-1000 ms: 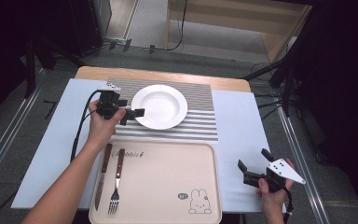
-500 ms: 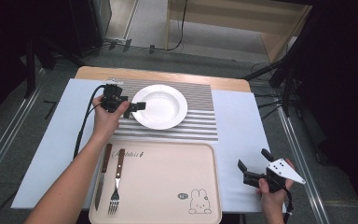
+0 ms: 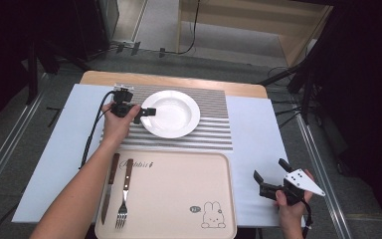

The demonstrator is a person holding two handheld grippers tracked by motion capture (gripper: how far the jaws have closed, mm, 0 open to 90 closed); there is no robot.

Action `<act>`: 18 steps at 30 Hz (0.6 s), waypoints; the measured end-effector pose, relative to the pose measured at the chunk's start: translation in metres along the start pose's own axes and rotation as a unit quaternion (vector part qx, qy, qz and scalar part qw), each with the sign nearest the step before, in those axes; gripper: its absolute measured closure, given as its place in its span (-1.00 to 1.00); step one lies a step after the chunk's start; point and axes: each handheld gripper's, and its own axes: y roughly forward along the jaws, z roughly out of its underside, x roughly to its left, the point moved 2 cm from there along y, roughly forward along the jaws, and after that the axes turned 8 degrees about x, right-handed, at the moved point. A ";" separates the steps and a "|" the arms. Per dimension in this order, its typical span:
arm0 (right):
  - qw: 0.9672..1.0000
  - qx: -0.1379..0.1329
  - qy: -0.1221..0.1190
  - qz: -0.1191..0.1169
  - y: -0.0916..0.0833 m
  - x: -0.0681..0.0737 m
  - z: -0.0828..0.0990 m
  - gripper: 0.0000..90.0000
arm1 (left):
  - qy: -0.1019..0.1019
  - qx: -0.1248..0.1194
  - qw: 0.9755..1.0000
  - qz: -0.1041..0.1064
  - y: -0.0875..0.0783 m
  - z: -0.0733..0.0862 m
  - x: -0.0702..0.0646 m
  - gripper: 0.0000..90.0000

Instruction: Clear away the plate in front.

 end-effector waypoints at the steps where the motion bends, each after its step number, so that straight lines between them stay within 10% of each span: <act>1: 1.000 0.000 0.000 0.000 0.000 0.000 0.000 -1.00 | -0.007 0.001 1.000 0.000 0.002 0.000 0.002 -0.92; 18: 1.000 0.000 -0.002 -0.002 0.000 0.000 0.000 -1.00 | -0.043 0.024 0.999 0.009 0.025 0.002 0.009 -0.62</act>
